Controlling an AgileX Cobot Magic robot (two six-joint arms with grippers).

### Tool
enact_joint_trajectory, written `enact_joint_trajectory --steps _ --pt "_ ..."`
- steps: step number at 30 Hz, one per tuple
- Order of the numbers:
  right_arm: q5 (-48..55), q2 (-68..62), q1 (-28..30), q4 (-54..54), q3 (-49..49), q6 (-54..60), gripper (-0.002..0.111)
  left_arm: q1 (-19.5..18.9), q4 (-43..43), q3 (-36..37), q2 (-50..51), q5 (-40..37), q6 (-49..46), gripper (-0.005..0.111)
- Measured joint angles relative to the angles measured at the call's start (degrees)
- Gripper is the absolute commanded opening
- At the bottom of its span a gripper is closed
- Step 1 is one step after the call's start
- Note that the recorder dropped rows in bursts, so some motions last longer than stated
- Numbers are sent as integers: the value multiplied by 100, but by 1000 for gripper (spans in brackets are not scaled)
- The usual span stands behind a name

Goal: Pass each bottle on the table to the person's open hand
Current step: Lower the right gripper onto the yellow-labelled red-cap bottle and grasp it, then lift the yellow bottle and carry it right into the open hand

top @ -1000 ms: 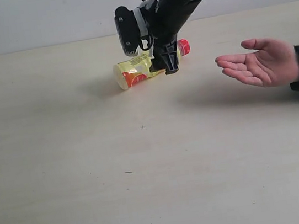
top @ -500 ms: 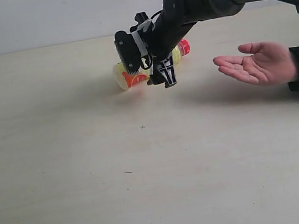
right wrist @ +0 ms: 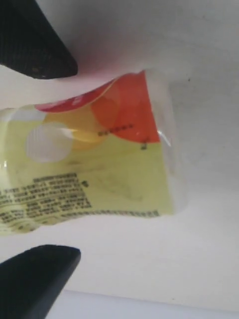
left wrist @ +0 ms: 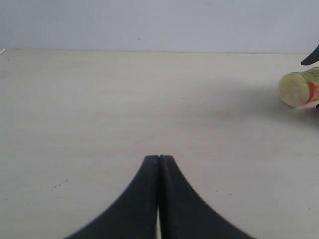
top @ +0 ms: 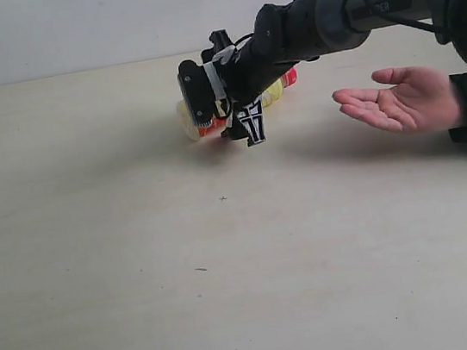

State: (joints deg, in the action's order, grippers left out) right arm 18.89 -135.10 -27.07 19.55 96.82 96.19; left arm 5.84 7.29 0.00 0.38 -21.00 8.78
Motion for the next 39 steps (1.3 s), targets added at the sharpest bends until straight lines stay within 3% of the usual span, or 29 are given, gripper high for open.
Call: enact_joint_trajectory --steps 3,4,9,11,21,29,39 --pt "-176 -35 0 0 0 0 73 0 0 0 0 0 0 0" --pt "-189 -44 0 0 0 0 59 0 0 0 0 0 0 0" --pt "-203 -78 0 0 0 6 11 0 0 0 0 0 0 0" --pt "-203 -78 0 0 0 6 0 0 0 0 0 0 0 0" --pt "-192 -77 0 0 0 -4 0 0 0 0 0 0 0 0" --pt "-181 368 0 0 0 -673 0 0 0 0 0 0 0 0" --pt "-181 1311 0 0 0 -3278 0 0 0 0 0 0 0 0"
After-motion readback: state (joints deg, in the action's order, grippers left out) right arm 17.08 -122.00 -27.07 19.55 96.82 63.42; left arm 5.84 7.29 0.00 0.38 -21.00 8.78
